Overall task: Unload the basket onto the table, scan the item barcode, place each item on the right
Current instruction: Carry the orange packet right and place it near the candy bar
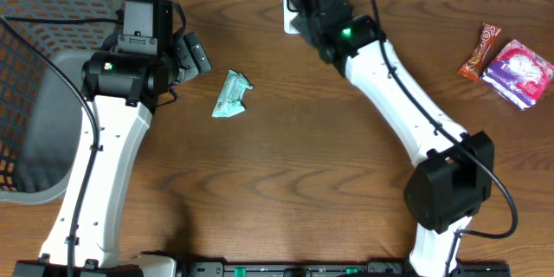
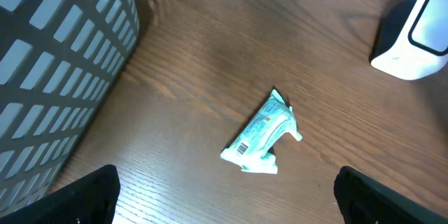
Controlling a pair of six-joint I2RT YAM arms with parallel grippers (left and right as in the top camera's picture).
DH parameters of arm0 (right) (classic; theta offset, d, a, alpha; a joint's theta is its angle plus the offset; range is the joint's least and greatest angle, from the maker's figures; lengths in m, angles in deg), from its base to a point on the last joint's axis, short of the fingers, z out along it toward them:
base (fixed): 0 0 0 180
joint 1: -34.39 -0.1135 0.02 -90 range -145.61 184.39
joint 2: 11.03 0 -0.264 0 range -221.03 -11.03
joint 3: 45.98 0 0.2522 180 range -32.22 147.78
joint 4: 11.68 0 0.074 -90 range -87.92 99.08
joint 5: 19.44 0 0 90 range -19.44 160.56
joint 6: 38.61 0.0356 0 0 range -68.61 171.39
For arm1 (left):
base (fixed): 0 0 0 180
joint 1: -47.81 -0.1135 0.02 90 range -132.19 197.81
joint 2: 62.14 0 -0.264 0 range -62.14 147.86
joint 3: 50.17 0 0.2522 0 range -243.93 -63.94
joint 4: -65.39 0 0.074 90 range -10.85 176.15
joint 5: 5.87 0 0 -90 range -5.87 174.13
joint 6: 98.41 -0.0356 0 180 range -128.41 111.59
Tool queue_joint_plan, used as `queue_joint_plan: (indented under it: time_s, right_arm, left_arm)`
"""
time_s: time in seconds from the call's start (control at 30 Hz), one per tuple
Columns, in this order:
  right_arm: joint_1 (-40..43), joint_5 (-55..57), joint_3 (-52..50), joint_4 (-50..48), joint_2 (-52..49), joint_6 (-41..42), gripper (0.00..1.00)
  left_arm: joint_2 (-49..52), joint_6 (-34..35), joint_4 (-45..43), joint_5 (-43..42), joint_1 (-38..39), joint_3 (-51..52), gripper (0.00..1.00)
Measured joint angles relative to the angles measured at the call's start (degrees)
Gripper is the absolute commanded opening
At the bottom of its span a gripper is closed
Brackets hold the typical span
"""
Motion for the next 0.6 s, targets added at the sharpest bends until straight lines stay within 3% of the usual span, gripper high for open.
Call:
queue_joint_plan:
  time_s: [0.33,0.6]
  right_arm:
    - [3.1,2.2,0.1,-24.0,-14.9,-6.7,0.01]
    - [3.5,8.2,-0.4,-27.5,-20.3,-5.8,0.01]
  left_arm:
    - [0.0,0.0,0.0,0.0,0.0,0.0,0.98]
    - [0.0,0.0,0.0,0.0,0.0,0.0,0.98]
